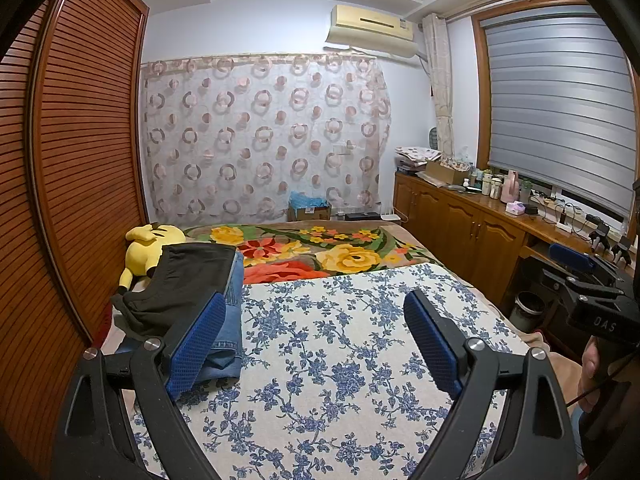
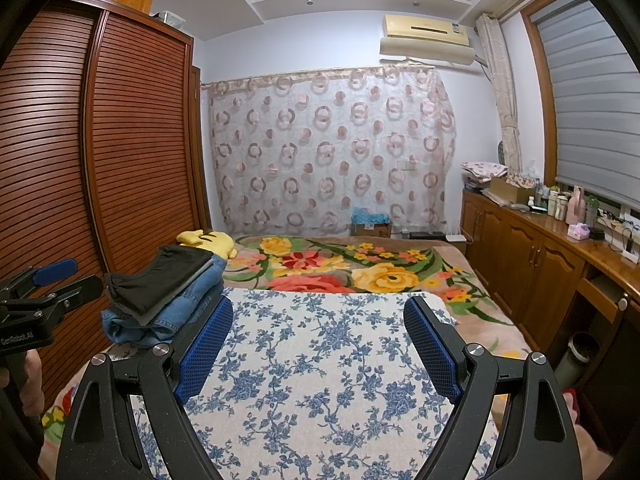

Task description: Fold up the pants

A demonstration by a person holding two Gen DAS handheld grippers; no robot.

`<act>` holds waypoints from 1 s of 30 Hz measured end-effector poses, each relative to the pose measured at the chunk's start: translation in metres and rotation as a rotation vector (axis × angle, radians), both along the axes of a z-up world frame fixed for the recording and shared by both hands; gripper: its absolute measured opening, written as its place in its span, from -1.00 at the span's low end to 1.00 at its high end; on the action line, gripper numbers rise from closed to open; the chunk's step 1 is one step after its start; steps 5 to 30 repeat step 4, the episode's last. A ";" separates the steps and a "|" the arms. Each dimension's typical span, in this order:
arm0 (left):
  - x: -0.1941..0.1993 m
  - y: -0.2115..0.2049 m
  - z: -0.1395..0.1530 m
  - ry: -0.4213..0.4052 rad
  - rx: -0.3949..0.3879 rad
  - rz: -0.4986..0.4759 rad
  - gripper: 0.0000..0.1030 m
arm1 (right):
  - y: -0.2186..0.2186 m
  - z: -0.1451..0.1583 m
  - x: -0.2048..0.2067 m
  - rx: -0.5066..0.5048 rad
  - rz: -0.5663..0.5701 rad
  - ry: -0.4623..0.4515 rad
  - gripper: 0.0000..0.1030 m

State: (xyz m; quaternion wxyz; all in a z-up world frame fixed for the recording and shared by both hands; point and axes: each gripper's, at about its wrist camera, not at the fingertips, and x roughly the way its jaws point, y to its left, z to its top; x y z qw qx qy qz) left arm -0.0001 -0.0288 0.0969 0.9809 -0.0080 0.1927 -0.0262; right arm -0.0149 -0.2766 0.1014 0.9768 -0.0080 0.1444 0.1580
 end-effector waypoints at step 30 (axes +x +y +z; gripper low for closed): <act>0.000 0.000 -0.001 0.000 0.000 0.001 0.77 | 0.001 0.000 0.000 0.000 -0.001 -0.001 0.72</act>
